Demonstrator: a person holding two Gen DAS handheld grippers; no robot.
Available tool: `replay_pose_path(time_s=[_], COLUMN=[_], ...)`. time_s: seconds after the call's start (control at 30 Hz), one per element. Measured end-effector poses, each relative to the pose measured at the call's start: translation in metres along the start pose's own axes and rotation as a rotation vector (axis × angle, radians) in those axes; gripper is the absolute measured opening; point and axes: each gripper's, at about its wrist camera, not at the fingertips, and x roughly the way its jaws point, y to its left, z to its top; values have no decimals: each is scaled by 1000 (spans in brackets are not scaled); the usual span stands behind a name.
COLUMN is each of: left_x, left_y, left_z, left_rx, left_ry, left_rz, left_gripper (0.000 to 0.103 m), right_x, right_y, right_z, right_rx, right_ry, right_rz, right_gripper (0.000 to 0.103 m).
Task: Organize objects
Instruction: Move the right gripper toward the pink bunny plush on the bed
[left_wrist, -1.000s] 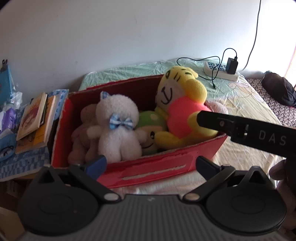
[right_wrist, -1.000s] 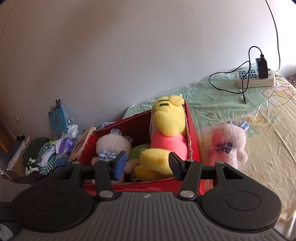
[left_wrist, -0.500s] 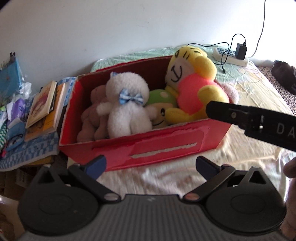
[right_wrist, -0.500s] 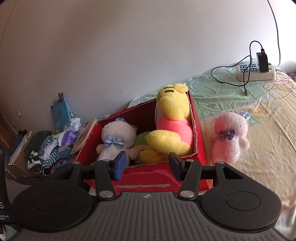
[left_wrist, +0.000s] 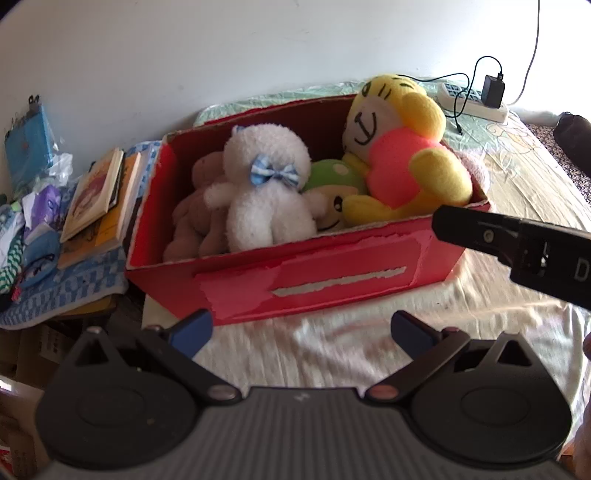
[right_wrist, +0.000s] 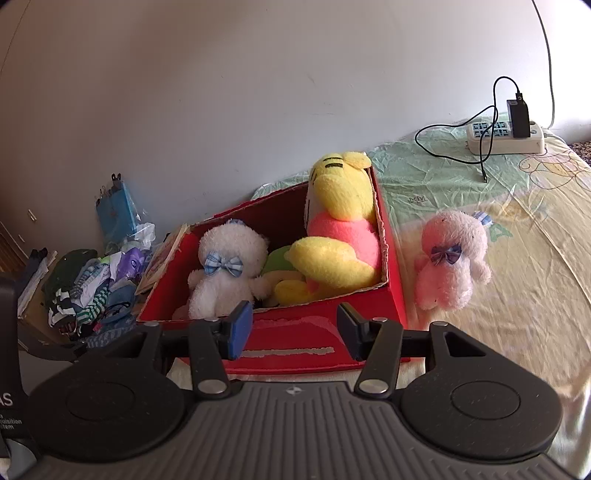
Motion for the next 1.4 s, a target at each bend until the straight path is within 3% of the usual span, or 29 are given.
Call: replay_pose_path(time_s=[1.4], left_x=[39], left_y=[-11], left_z=[-3], left_rx=[-8], left_ry=[127], left_rz=[-15], left_gripper=[103], right_x=[23], right_y=[-20], right_z=[-9], right_rx=[27], right_ry=[83], right_rz=[-15], right_gripper=[55])
